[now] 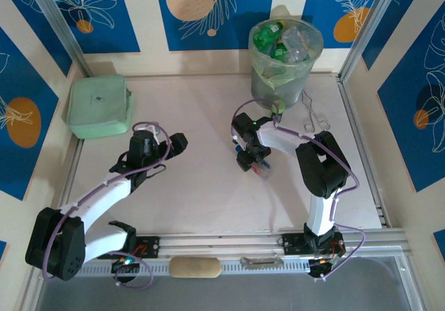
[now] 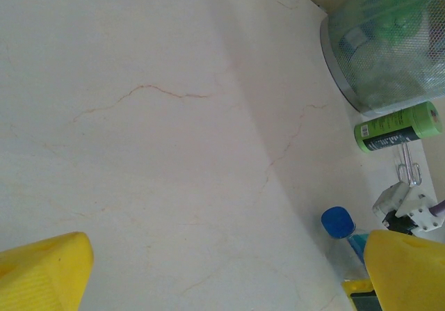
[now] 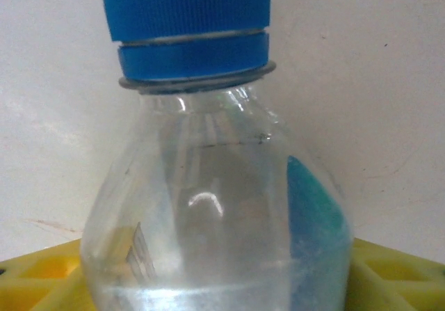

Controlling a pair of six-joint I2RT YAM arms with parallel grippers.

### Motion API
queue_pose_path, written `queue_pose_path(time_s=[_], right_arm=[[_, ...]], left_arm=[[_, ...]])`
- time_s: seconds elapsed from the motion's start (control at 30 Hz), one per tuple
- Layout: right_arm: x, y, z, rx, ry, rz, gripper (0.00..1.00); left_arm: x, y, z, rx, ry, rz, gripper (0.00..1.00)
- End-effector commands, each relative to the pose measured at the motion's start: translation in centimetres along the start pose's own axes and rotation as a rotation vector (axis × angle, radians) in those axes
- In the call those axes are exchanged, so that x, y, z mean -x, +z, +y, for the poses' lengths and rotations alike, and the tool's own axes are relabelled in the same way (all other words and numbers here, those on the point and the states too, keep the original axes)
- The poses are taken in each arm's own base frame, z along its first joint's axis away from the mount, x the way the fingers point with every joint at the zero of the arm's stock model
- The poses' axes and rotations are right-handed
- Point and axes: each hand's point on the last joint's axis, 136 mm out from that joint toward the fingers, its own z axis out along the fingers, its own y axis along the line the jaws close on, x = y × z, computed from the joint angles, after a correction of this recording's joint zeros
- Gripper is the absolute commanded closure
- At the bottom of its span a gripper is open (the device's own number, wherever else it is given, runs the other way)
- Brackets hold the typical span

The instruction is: Put the plastic bottles in the bin

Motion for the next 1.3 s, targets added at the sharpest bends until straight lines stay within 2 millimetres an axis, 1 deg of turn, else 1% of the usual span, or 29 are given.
queue_pose_path(time_s=[0.0,0.07,0.17,0.3,0.4,0.5,0.53,0.6,0.67,0.7,0.77,0.83,0.93,1.07,1.17,1.27], right_arm=[[1.1,-1.0,0.5,0.029,0.004,-0.039,0.37],[1.6,-1.9,0.7,0.029,0.001,-0.072,0.43],[2.3,-3.5,0.8,0.045,0.008,-0.121,0.47],[3.8,-6.4,1.0,0.072,0.014,-0.199,0.48],[5.6,-9.7,1.5,0.122,0.016,-0.284,0.48],[8.0,-13.9,1.3,0.151,0.018,-0.404,0.48],[9.1,-15.9,1.1,0.164,0.024,-0.464,0.48],[11.0,-19.3,0.4,0.192,0.043,-0.567,0.48],[12.9,-23.1,-0.8,0.221,0.083,-0.679,0.48],[13.6,-24.6,-1.5,0.235,0.107,-0.725,0.48],[15.1,-28.4,-3.3,0.27,0.155,-0.841,0.49],[16.3,-31.1,-5.2,0.258,0.194,-0.94,0.49],[17.8,-34.2,-8.4,0.217,0.264,-1.058,0.49],[19.5,-37.1,-12.9,0.179,0.362,-1.2,0.49],[20.7,-38.2,-16.5,0.138,0.439,-1.278,0.49],[22.3,-38.6,-19.4,0.117,0.479,-1.334,0.49]], left_arm=[[0.3,0.1,0.3,0.007,0.006,-0.017,0.0],[0.3,0.2,0.2,0.005,0.007,-0.018,0.0],[0.3,0.4,0.3,0.005,0.01,-0.015,0.0],[0.2,0.6,0.4,0.002,0.014,-0.013,0.0],[0.1,0.8,0.6,0.007,0.016,-0.012,0.0],[0.0,1.1,0.8,0.012,0.021,-0.009,0.0],[0.0,1.2,0.8,0.013,0.023,-0.009,0.0],[0.0,1.3,0.9,0.014,0.03,-0.01,0.0],[0.1,1.3,0.9,0.015,0.036,-0.011,0.0],[0.2,1.2,0.9,0.016,0.039,-0.013,0.0],[0.1,1.2,1.1,0.023,0.046,-0.013,0.0],[0.1,1.1,1.4,0.032,0.05,-0.016,0.0],[0.0,1.0,1.7,0.041,0.048,-0.019,0.0],[-0.1,1.1,2.0,0.049,0.045,-0.016,0.0],[-0.2,1.4,1.9,0.043,0.041,-0.009,0.0],[-0.1,1.7,1.6,0.033,0.037,-0.006,0.0]])
